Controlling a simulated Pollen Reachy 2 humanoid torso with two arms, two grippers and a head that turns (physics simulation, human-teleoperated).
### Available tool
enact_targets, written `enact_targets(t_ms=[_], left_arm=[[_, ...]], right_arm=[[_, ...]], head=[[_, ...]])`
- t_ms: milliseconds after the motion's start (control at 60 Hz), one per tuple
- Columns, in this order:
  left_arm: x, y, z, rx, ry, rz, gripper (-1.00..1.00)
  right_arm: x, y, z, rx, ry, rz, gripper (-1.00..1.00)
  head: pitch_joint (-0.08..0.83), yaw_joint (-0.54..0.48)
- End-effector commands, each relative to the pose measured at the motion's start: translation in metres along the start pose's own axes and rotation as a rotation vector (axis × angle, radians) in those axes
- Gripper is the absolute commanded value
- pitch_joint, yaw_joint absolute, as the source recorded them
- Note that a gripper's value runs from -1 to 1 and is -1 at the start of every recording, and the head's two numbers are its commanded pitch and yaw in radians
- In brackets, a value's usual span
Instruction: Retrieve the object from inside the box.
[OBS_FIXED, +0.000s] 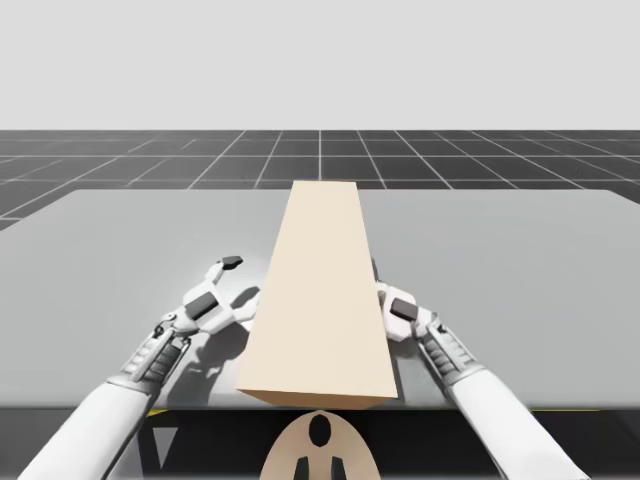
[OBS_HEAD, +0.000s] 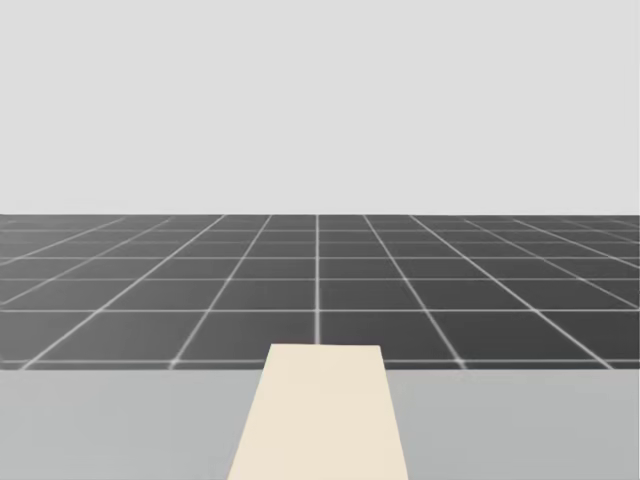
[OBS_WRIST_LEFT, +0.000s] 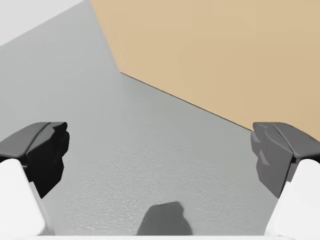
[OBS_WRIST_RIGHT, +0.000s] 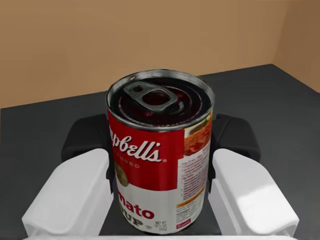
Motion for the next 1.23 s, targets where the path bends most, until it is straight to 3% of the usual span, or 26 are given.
enact_targets(t_ms=[17,400,717,850,983,1233], left_arm=[[0.001,0.003,0.002,0.008,-0.005,0.006,-1.00],[0.002,0.008,0.005,0.021,-0.014,0.010,-1.00],[0.001,0.009,0.006,0.027,-0.012,0.010,-1.00],[0.001,0.009,0.005,0.027,-0.010,0.009,-1.00],[0.000,0.010,0.005,0.029,-0.009,0.009,-1.00],[0.000,0.010,0.005,0.031,-0.007,0.008,-1.00]], right_arm=[[0.025,-0.019,0.041,-0.082,-0.048,0.059,1.00],[0.046,-0.038,0.119,-0.250,-0.071,0.116,1.00],[0.091,-0.062,0.149,-0.337,-0.094,0.187,1.00],[0.122,-0.071,0.156,-0.360,-0.104,0.223,1.00],[0.166,-0.081,0.159,-0.408,-0.092,0.291,1.00],[0.248,-0.082,0.162,-0.436,-0.103,0.383,1.00]], head=[[0.027,0.00],[0.020,0.00],[0.015,0.00],[0.013,0.00],[0.011,0.00],[0.012,0.00]])
